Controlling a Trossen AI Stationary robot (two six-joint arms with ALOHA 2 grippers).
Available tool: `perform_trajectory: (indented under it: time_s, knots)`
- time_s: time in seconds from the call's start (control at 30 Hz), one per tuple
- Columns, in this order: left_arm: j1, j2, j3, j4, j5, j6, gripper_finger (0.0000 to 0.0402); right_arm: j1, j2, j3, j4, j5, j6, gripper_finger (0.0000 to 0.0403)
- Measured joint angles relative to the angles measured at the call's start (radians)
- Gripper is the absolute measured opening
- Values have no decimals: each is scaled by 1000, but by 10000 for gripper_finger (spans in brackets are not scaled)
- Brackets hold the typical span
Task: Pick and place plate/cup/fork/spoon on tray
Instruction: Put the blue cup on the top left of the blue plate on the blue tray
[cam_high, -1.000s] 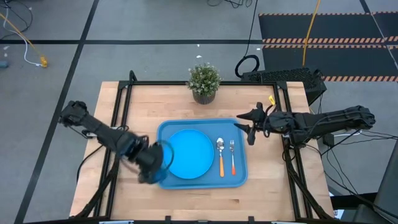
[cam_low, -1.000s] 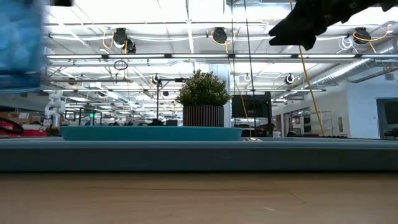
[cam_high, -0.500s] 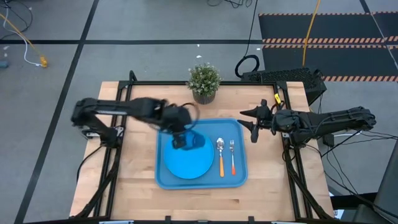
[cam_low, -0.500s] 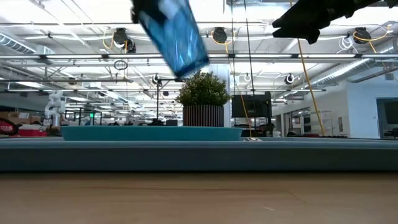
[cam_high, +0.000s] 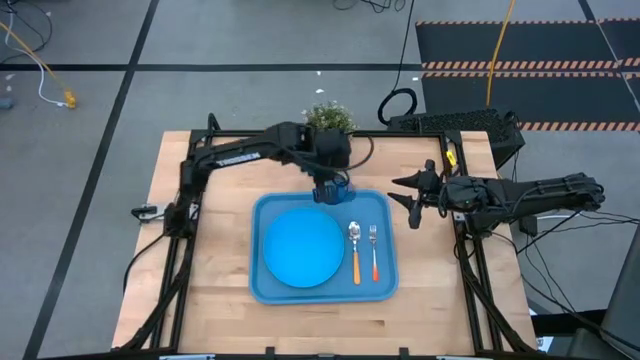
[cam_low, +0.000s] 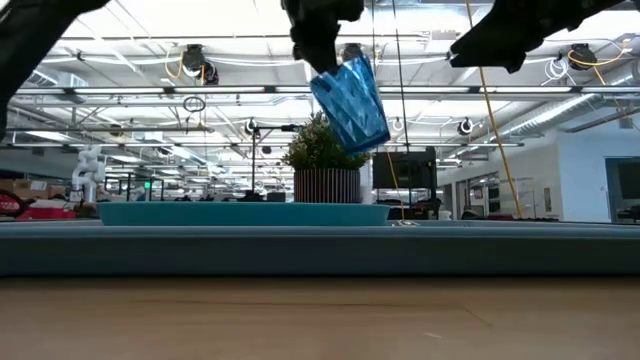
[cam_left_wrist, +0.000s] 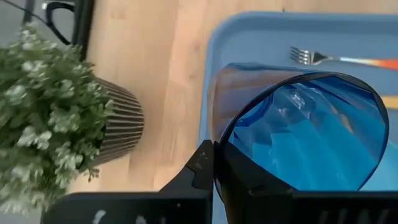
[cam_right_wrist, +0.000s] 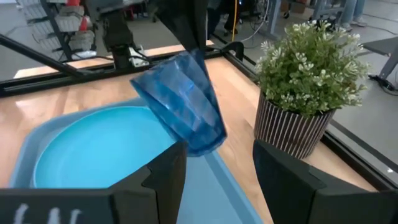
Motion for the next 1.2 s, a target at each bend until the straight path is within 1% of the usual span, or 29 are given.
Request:
perform_trajectory:
  time_s: [0.07,0.2,0.4,0.5,0.6,0.67,0.8,0.87,0.97,1.07,1.2]
  knots:
    - [7,24,21,-15,9,42,8,0,-20,0,-25,-2,1,180]
    - [7,49,23,-47,14,106,8,0,-62,0,-58,-5,5,180]
    - [12,83,23,-26,14,177,8,0,-115,0,-72,2,-21,180]
    - [22,95,26,29,15,209,8,0,-124,0,-72,40,-16,180]
    - [36,100,25,-2,-10,222,8,0,-124,0,-78,53,23,180]
    - [41,96,25,-24,-44,222,8,0,-120,0,-80,52,52,180]
    - [44,74,25,-212,-112,188,8,0,-112,0,-79,52,96,180]
    - [55,69,24,-288,-121,163,8,0,-106,0,-79,52,111,180]
    - [68,47,2,-271,-120,121,8,0,-96,0,-80,52,134,180]
    - [77,9,-8,-285,-118,124,8,0,-86,0,-84,50,154,180]
    - [103,-66,-82,-282,-109,90,8,1,-75,0,-93,48,166,180]
